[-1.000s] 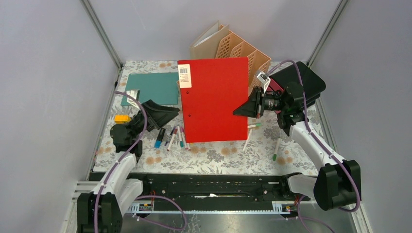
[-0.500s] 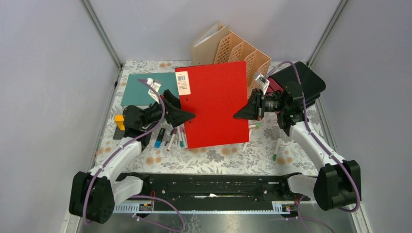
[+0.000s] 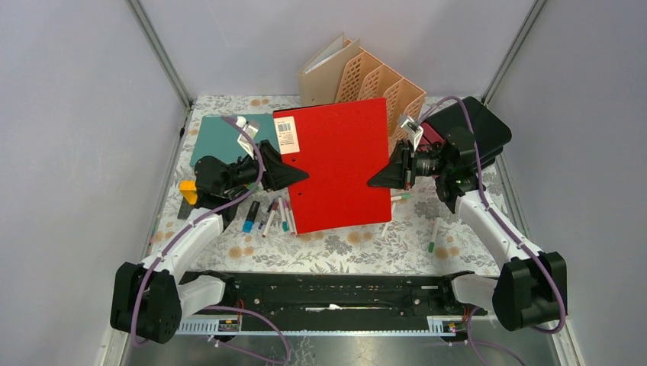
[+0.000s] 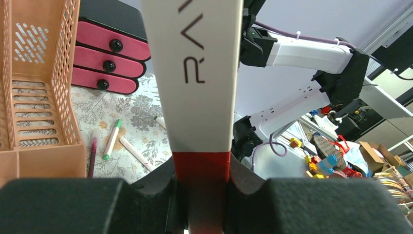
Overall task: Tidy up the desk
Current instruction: Place the folder in the storage box.
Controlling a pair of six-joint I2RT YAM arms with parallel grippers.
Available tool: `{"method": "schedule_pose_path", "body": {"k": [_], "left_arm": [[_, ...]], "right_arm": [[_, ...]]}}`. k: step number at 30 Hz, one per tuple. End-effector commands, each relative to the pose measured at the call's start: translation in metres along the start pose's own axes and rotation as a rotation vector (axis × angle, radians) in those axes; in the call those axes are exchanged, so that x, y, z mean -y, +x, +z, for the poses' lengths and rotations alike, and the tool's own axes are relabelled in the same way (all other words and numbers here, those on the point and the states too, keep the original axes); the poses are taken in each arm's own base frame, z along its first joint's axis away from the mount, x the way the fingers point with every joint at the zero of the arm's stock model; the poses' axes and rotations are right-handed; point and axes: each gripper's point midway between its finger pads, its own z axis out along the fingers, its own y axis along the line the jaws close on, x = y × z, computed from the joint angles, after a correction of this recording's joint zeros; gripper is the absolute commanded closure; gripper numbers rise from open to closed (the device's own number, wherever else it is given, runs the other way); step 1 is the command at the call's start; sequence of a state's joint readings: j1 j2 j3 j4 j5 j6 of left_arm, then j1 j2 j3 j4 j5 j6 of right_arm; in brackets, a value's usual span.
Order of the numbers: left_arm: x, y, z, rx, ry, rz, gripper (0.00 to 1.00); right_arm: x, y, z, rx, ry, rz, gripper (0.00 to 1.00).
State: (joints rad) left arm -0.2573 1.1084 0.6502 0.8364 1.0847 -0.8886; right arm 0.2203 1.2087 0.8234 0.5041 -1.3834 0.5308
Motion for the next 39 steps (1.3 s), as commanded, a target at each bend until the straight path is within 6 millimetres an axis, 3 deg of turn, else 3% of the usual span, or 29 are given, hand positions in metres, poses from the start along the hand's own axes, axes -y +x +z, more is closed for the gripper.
{"method": "schedule_pose_path", "body": {"k": [1,2,3,4,6,8,9,14,20,29,39], "left_arm": [[0.021,-0.008,-0.002,0.043,0.067,0.098,1.0],[0.023,-0.007,-0.003,0.049,0.069,0.102,1.0],[0.024,-0.007,-0.004,0.059,0.065,0.102,1.0],[0.026,-0.007,-0.005,0.069,0.064,0.102,1.0],[0.029,-0.006,-0.008,0.085,0.055,0.1,1.0],[0.029,-0.005,-0.01,0.101,0.034,0.099,1.0],[0.03,-0.005,-0.012,0.109,0.018,0.106,1.0],[0.014,-0.013,-0.024,0.157,-0.162,0.15,1.0],[0.0,-0.039,-0.046,0.241,-0.362,0.235,1.0],[-0.015,-0.095,-0.056,0.365,-0.501,0.415,1.0],[-0.045,-0.143,-0.041,0.449,-0.502,0.547,1.0]], "right_arm": [[-0.021,-0.022,-0.001,0.005,-0.028,-0.143,1.0],[-0.02,-0.022,-0.001,0.008,-0.021,-0.143,0.99],[-0.019,-0.023,-0.001,0.01,-0.016,-0.147,0.9],[-0.017,-0.022,-0.001,0.009,-0.01,-0.146,0.71],[-0.016,-0.022,-0.001,0.008,0.0,-0.154,0.47],[-0.012,-0.024,-0.003,0.015,0.021,-0.157,0.06],[-0.01,-0.025,-0.004,0.018,0.037,-0.17,0.01],[0.011,-0.039,-0.029,0.063,0.203,-0.183,0.0],[0.033,-0.053,-0.059,0.101,0.395,-0.224,0.0],[0.043,-0.052,-0.066,0.108,0.447,-0.238,0.0],[0.045,-0.049,-0.066,0.105,0.451,-0.245,0.0]]}}
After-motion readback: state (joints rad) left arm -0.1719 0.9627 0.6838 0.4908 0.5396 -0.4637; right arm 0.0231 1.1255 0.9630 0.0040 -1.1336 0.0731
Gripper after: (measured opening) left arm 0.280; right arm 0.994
